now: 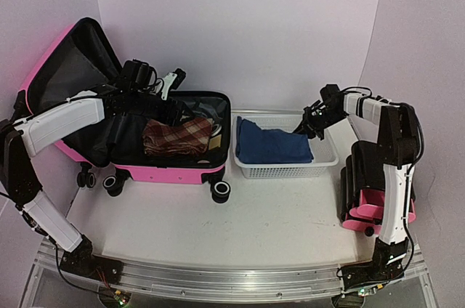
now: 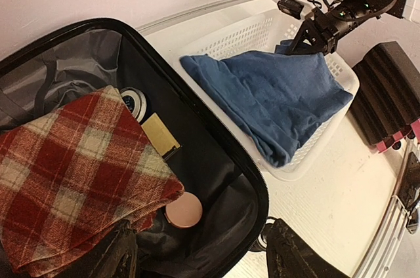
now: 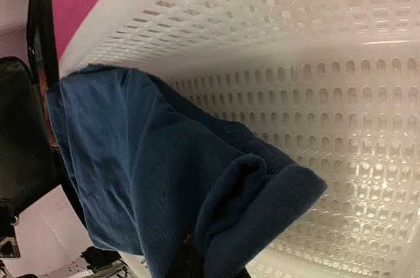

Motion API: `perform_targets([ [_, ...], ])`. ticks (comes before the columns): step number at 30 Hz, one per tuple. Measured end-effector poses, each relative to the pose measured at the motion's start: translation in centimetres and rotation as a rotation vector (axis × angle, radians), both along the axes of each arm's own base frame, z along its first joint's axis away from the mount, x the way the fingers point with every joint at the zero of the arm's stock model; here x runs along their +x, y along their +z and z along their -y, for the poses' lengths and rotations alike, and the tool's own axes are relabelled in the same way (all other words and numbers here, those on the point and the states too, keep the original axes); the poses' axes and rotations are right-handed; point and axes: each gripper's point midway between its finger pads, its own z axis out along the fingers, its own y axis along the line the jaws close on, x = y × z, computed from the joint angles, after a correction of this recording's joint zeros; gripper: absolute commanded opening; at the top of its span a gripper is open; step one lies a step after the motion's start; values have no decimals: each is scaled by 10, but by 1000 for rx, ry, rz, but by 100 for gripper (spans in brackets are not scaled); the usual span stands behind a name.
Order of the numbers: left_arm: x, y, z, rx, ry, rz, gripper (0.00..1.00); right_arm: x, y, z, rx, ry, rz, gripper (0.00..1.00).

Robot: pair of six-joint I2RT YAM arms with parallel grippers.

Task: Open, take out, and arrange the luggage

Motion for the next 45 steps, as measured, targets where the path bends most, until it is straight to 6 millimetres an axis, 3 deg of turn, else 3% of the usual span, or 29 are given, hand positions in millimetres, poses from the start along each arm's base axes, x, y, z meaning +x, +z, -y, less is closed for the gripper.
perform_targets([
  [12, -2, 1, 2, -18, -7, -15, 69, 9, -13, 19, -185, 159, 129, 0],
  [16, -2, 1, 2, -18, -7, -17, 68, 11, -10, 27, -248, 193, 167, 7],
  [21, -3, 0, 2, -16, -9, -23, 68, 18, -9, 31, -316, 219, 207, 8],
  [26, -4, 0, 2, -17, -12, -25, 69, 18, -20, 38, -425, 237, 211, 13],
  [39, -6, -3, 1, -13, -9, -43, 68, 31, -58, 49, -871, 313, 360, 12],
  [45, -6, -3, 1, -13, -8, -45, 68, 35, -71, 56, -1031, 308, 426, 19],
])
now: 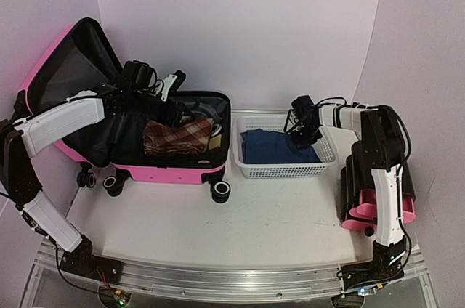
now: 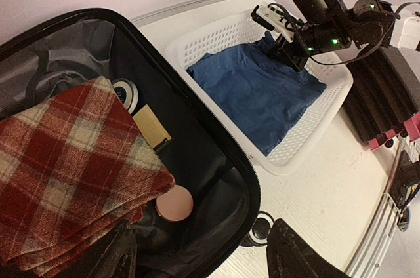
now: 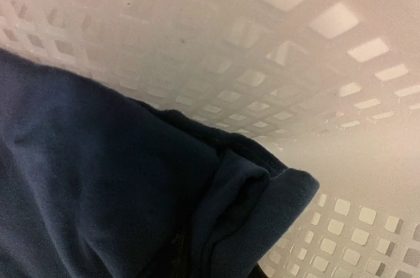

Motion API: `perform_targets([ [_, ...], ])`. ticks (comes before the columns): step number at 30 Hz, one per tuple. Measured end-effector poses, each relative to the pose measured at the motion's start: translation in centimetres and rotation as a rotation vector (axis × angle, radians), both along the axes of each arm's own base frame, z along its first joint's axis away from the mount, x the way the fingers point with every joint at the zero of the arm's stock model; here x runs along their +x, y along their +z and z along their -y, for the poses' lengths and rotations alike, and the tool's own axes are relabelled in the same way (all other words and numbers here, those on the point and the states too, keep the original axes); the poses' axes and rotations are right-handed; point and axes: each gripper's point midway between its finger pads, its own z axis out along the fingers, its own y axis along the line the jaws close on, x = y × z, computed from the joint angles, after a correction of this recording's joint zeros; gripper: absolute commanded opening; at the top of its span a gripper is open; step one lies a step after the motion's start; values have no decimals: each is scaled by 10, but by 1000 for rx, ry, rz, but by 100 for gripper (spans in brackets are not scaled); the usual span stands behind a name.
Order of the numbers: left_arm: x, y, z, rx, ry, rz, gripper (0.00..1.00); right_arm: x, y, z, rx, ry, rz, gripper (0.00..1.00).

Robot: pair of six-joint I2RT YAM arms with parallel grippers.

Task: Open, take out, and arrange the luggage

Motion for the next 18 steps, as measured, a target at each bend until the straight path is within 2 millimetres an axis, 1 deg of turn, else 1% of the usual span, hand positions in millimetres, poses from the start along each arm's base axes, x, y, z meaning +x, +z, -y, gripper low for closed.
perform_targets([
  [5, 0, 0, 0, -5, 2, -6, 69, 10, 0, 6, -44, 8, 69, 21],
  [6, 0, 0, 0, -7, 3, -8, 69, 11, -1, 6, -47, 15, 81, 23],
  [8, -1, -1, 0, -9, 6, -14, 68, 11, -5, 7, -59, 29, 105, 37],
  [12, -1, -4, 0, -8, 9, -22, 69, 16, 0, 8, -76, 57, 164, 50],
  [14, -2, -9, -2, 1, 16, -32, 68, 21, 4, 7, -84, 65, 186, 57],
  [16, 0, -16, -5, 18, 33, -39, 68, 20, 7, 8, -101, 66, 191, 65],
  [17, 1, -20, -6, 29, 44, -42, 68, 18, 10, 9, -111, 66, 186, 70],
  [18, 5, -25, -8, 42, 57, -46, 68, 15, 14, 9, -124, 64, 180, 73],
])
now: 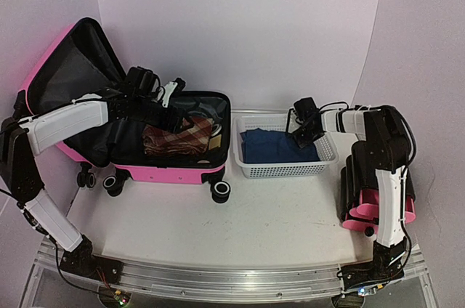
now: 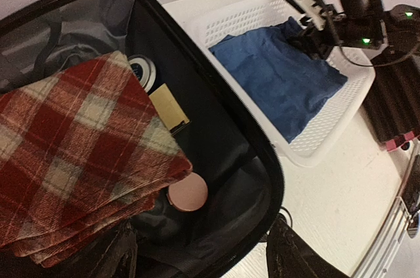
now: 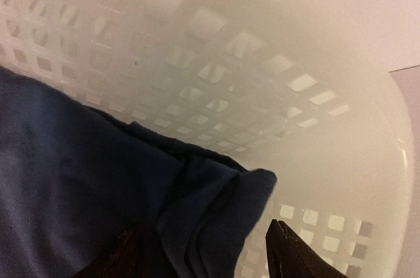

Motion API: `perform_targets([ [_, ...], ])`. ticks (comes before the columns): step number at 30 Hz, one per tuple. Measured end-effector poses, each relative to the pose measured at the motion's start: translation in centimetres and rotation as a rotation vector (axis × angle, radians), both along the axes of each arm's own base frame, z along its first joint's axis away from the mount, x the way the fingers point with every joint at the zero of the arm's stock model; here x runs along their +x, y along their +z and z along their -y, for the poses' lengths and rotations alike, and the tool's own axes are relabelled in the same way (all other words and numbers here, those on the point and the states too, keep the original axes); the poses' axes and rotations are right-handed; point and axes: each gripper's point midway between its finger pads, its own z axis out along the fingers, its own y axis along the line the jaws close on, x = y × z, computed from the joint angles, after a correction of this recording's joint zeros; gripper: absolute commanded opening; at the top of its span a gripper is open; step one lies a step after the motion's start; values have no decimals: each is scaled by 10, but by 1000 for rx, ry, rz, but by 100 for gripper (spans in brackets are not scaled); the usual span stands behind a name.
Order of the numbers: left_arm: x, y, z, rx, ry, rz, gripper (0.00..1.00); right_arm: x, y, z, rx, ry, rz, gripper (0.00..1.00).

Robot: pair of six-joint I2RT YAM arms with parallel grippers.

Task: Open, take out, and arrange the luggage

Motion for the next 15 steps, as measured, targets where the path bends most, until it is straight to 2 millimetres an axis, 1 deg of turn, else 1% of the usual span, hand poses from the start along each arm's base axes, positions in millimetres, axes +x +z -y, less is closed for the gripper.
perform_targets([
  [2, 6, -14, -2, 33, 25, -15, 68, -8, 13, -1, -14, -9, -15, 80],
  [3, 9, -23, -3, 55, 37, -25, 69, -13, 24, -3, -13, -15, -18, 81],
  [4, 12, -31, -4, 76, 48, -35, 70, -17, 36, -5, -3, -24, -17, 83],
  [7, 17, -62, -4, 172, 76, -69, 70, -36, 84, -11, 88, -63, 7, 98],
  [10, 22, -86, 5, 266, 84, -96, 71, -63, 131, -23, 268, -76, 38, 98],
  [12, 28, -97, 12, 319, 86, -106, 71, -84, 156, -33, 415, -75, 39, 98],
  [13, 32, -102, 16, 343, 83, -106, 72, -93, 164, -40, 489, -71, 30, 98],
  [15, 39, -107, 22, 380, 85, -100, 73, -107, 169, -52, 605, -69, -2, 98],
])
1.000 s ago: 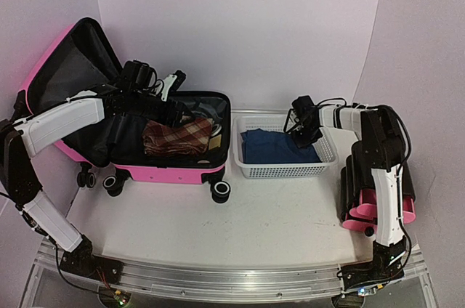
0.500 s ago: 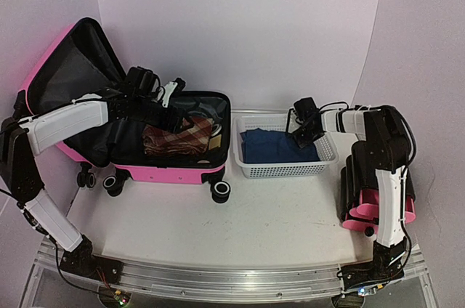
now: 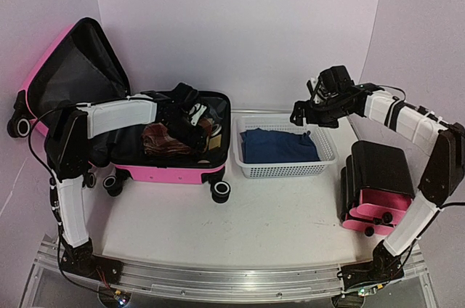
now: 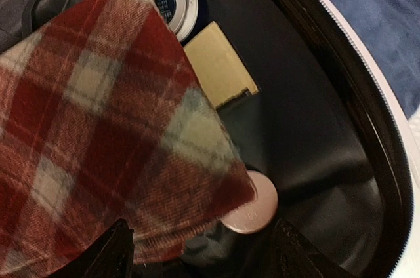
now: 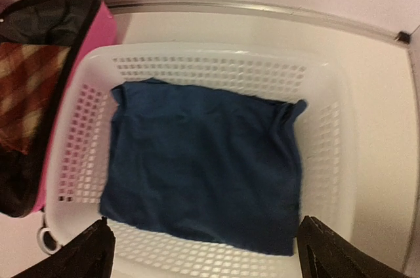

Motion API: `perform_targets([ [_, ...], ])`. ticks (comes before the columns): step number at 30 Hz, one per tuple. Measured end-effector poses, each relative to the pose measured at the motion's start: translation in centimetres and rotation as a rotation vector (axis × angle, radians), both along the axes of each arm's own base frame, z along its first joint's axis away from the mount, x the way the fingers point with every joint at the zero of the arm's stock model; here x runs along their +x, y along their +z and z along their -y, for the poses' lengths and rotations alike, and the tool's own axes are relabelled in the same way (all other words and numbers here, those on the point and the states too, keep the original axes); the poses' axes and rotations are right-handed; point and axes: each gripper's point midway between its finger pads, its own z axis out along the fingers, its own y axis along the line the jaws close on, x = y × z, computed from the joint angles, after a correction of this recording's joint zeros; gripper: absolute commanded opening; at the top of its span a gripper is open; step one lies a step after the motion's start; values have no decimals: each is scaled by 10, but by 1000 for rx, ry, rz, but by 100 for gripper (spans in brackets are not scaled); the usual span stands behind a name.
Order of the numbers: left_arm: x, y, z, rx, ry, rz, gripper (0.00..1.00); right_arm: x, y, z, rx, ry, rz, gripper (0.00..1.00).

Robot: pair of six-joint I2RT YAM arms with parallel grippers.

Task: Open, take out, and arrange the luggage

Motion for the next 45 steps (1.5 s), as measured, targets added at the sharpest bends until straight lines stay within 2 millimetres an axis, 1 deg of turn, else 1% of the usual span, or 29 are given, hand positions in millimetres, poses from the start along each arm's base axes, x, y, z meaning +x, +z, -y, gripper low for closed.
perform_targets([
  [1, 4, -2, 3, 19, -1, 4, 73, -7, -3, -7, 53, 6, -26, 98],
  [3, 13, -2, 9, 60, -7, 32, 77, -20, -18, -22, 125, 23, -96, 98],
  [5, 22, -1, 14, 105, -12, 69, 80, -34, -35, -35, 163, 41, -169, 98],
  [7, 29, -3, 20, 154, -22, 101, 82, -42, -43, -46, 189, 56, -215, 98],
  [9, 35, -8, 28, 211, -37, 132, 83, -47, -46, -57, 216, 75, -240, 98],
  [11, 40, -17, 32, 274, -56, 148, 83, -50, -46, -64, 236, 89, -254, 98],
  [14, 44, -39, 33, 365, -84, 149, 85, -52, -46, -70, 256, 98, -262, 98],
  [16, 47, -57, 29, 424, -95, 138, 82, -52, -48, -72, 263, 100, -270, 98],
  [18, 48, -68, 21, 477, -94, 127, 79, -53, -51, -75, 264, 103, -279, 98],
  [19, 49, -70, 20, 487, -88, 129, 77, -52, -52, -75, 263, 102, -281, 98],
  [20, 52, -68, 19, 494, -80, 140, 74, -52, -53, -77, 262, 103, -285, 98],
  [23, 57, -60, 16, 507, -60, 162, 60, -48, -54, -86, 266, 106, -289, 98],
  [28, 63, -60, 4, 507, -21, 151, 34, -35, -49, -103, 308, 85, -297, 98],
  [30, 67, -60, -1, 492, -11, 142, 25, -29, -47, -111, 332, 81, -300, 98],
  [36, 68, -48, -7, 379, 14, 101, 13, -6, -43, -138, 402, 64, -312, 98],
  [39, 70, -36, -14, 300, 35, 82, 6, 11, -40, -158, 462, 52, -308, 98],
  [42, 72, -25, -21, 233, 53, 75, 4, 27, -40, -181, 531, 38, -316, 98],
  [45, 73, -18, -26, 187, 63, 71, 3, 43, -42, -206, 592, 24, -324, 98],
])
